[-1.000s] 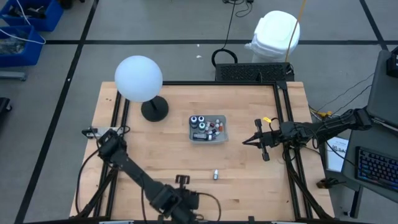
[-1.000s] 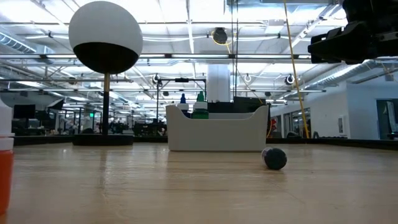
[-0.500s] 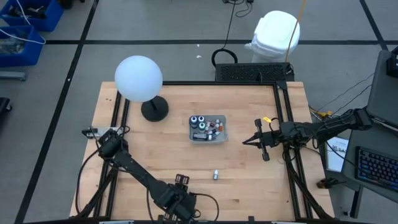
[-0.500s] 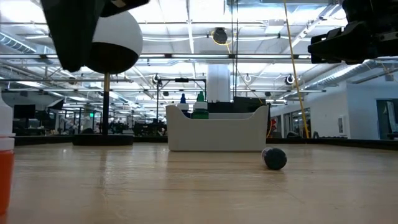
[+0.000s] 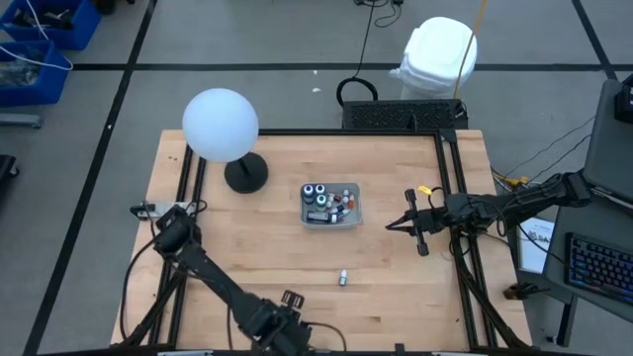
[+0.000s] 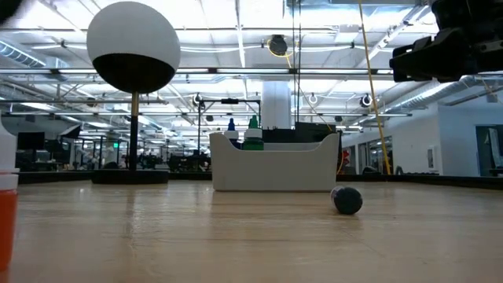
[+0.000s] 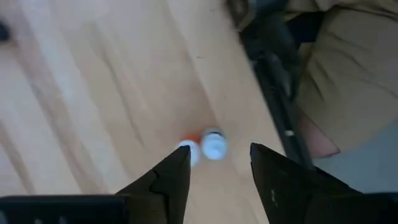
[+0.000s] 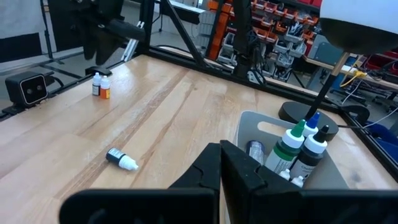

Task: Pick & Place food coloring
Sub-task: Put the small yellow food coloring bottle into the gray bin

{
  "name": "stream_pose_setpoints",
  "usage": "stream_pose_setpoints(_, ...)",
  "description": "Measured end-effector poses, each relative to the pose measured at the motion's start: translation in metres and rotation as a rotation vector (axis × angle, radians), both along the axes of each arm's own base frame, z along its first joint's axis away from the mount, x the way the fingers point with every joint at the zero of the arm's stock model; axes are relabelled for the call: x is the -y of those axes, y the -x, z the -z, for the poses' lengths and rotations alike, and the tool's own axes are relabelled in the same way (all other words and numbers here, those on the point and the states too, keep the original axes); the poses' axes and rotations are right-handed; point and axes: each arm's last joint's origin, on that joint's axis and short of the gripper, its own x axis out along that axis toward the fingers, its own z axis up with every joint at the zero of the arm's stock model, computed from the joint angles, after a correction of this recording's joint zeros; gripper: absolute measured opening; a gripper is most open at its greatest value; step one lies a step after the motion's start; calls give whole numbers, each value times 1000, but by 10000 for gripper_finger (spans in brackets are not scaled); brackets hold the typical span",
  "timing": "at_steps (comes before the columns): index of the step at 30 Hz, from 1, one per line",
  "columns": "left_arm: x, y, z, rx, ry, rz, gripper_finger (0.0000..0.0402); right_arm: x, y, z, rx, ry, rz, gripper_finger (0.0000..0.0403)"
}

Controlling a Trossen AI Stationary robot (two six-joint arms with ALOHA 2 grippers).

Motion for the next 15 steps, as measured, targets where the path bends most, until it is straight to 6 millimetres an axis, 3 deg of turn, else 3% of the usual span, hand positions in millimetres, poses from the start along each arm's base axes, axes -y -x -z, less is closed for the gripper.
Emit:
stream_pose_setpoints(5,13,12,0,35,-46,66,170,0,0,1,-5,2,0,0)
stream_pose_setpoints(15,15,14,0,120,-222,482,234,0,0,0,-4,0,2,0)
